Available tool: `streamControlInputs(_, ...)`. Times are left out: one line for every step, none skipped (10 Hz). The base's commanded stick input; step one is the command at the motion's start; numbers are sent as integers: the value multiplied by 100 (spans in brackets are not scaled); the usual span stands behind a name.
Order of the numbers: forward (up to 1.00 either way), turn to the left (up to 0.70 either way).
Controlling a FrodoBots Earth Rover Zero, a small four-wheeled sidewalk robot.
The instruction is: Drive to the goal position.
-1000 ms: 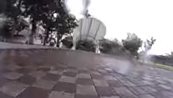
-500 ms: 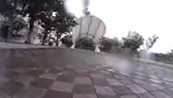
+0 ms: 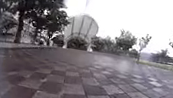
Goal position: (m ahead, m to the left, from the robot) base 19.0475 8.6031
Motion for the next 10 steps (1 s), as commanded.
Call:
streamControlInputs(85, 0)
streamControlInputs(85, 0)
streamControlInputs(85, 0)
streamControlInputs(85, 0)
streamControlInputs(85, 0)
streamControlInputs(85, 0)
streamControlInputs(85, 0)
streamControlInputs(85, 0)
streamControlInputs(85, 0)
streamControlInputs(85, -2)
